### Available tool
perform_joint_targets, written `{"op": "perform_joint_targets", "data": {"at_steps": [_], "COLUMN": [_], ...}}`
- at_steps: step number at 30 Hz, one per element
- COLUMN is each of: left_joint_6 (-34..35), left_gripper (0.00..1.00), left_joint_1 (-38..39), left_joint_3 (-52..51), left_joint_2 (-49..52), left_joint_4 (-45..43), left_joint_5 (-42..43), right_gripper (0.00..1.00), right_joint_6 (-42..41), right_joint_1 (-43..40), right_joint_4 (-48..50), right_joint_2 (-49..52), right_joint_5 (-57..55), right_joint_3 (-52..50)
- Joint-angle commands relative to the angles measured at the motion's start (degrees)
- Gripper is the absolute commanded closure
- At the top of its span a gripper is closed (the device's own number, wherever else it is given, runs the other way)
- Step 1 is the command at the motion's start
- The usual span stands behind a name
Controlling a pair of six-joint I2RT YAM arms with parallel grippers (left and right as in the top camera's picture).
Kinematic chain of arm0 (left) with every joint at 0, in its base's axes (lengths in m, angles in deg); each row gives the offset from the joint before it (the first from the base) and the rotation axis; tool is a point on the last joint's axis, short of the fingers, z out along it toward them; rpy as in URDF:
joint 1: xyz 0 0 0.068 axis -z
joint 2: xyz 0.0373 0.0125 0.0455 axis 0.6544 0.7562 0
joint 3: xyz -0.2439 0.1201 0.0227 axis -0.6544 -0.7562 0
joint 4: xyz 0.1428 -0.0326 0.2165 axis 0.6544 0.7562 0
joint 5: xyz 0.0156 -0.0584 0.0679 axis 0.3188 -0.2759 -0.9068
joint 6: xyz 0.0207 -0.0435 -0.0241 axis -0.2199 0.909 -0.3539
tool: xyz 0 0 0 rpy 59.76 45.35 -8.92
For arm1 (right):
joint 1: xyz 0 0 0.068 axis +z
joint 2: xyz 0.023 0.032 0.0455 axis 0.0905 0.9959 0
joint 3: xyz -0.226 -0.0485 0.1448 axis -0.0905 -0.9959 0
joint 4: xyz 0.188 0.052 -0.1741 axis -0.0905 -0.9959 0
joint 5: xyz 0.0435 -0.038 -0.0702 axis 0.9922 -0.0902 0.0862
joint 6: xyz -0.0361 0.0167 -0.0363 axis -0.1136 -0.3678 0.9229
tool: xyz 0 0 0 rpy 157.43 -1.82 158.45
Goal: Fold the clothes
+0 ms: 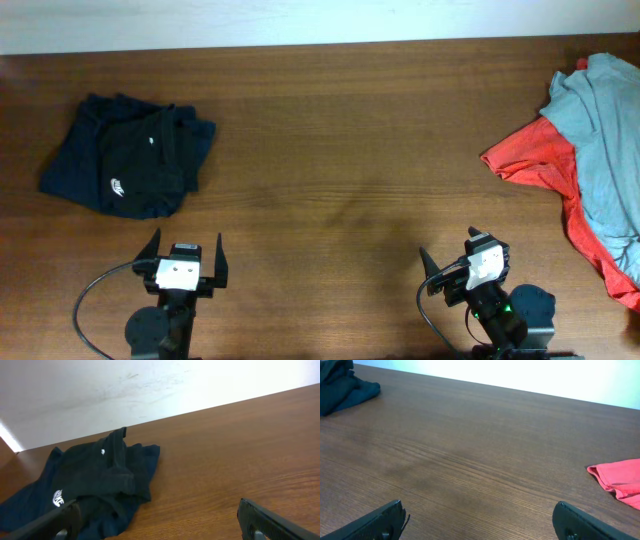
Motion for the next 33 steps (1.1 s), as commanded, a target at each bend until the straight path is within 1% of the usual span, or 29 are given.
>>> {"op": "perform_joint_targets", "data": {"at_steps": [1,6,8,14,16,20,24,28,31,33], "left_joint_6": [0.76,0.79,2.38,4.96,6.34,6.27,6.29,6.32,6.32,6.32], "left_gripper": [0.01,0.01,0.01,0.01,0.01,0.01,0.01,0.01,0.01,0.01], "left_joint_1": [-0.15,-0.17,-0.17,-0.15,-0.17,-0.17,-0.17,-0.15,-0.17,-0.15], "left_joint_3": [-0.79,-0.79,-0.79,-0.44,0.79,6.29,15.3,27.34,40.11,50.07], "left_joint_2": [-0.28,-0.17,-0.15,0.39,1.44,6.29,15.74,30.23,43.65,52.61], "left_joint_4": [-0.37,-0.5,-0.48,-0.04,1.9,6.82,7.67,9.05,15.47,22.75], "left_joint_5": [3.74,6.43,6.43,8.11,8.11,7.82,6.8,6.86,7.06,8.22], "right_gripper": [0.02,0.02,0.02,0.01,0.02,0.02,0.01,0.01,0.02,0.01], "right_joint_6": [0.17,0.15,-0.44,-13.57,-14.71,-14.69,-14.71,-14.71,-14.69,-14.43], "right_joint_1": [-0.37,-0.37,-0.37,-0.37,-0.37,-0.37,-0.37,-0.37,-0.37,-0.37], "right_joint_4": [0.04,0.02,0.13,2.36,4.79,8.66,8.57,7.82,4.15,1.11], "right_joint_2": [-0.33,-0.33,-0.33,-0.33,-0.33,-0.31,1.46,8.41,18.18,25.42], "right_joint_5": [0.09,0.11,0.57,0.98,3.13,4.92,4.33,2.62,-0.42,-0.81], "right_joint_3": [-0.39,-0.39,-0.39,-0.39,-0.35,0.96,5.27,11.45,19.37,25.35]}}
